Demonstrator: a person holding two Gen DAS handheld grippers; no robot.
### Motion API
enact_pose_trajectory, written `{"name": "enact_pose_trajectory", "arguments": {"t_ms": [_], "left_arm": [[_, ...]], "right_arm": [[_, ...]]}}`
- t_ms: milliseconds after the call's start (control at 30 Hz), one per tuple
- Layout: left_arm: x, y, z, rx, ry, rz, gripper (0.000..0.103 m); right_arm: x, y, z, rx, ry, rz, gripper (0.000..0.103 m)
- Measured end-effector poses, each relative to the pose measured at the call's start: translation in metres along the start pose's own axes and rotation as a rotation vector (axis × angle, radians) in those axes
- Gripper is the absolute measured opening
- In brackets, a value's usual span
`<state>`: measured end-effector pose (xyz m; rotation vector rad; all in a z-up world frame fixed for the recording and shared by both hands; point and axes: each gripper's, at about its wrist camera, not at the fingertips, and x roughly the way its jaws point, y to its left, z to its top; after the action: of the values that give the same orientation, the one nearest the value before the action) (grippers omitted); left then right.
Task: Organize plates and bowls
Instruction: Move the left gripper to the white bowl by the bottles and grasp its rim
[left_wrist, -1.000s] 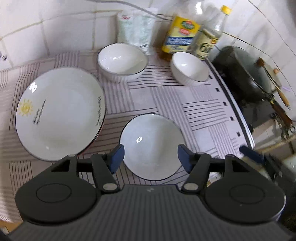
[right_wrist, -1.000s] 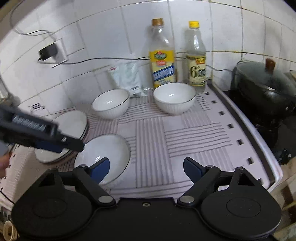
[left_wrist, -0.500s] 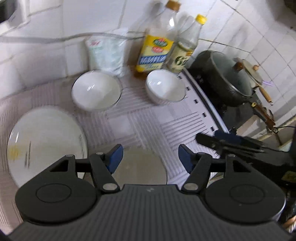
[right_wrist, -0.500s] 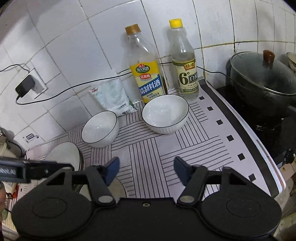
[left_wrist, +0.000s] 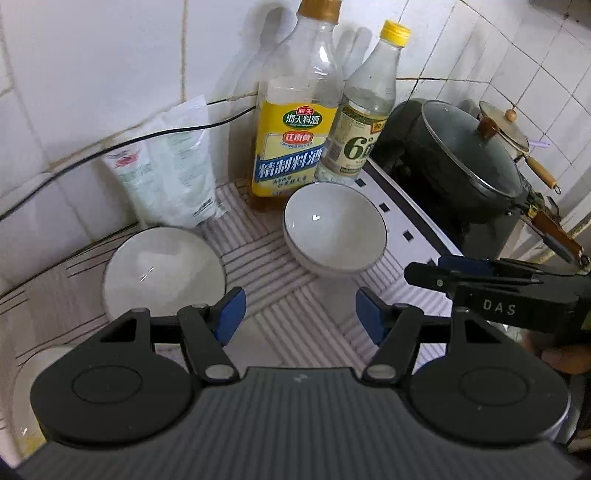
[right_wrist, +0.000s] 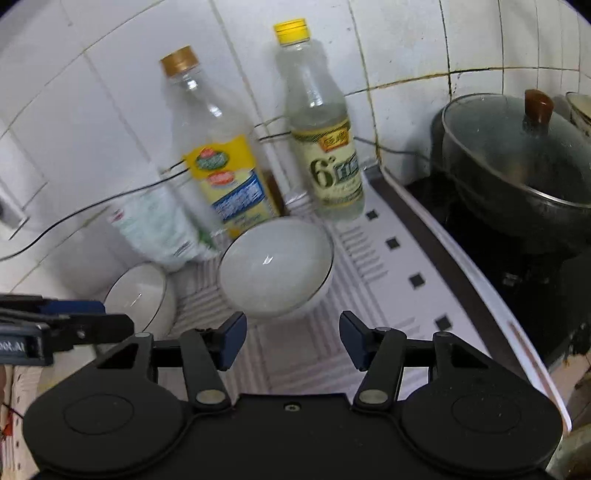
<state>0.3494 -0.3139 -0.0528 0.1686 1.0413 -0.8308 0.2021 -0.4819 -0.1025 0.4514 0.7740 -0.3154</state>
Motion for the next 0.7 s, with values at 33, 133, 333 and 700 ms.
{"name": "enact_pose_trajectory", "arguments": {"t_ms": [33, 133, 333, 700], "left_arm": [[0.008, 0.002, 0.003, -0.016, 0.002, -0.004, 0.064], [0.030, 0.004, 0.010, -0.044, 0.000, -0.012, 0.064], [0.065, 0.006, 0.023, -0.036, -0.052, 0.044, 0.060], [0.084, 0.005, 0.016, -0.013, -0.064, 0.054, 0.033]], "right_arm": [[0.006, -0.003, 0.003, 0.007, -0.008, -0.006, 0.060], [0.027, -0.012, 0.007, 0.064, -0.018, -0.038, 0.057], [0.058, -0.030, 0.009, 0.180, -0.027, -0.031, 0.034], [0.058, -0.024, -0.002, 0.162, -0.065, -0.023, 0.012]]}}
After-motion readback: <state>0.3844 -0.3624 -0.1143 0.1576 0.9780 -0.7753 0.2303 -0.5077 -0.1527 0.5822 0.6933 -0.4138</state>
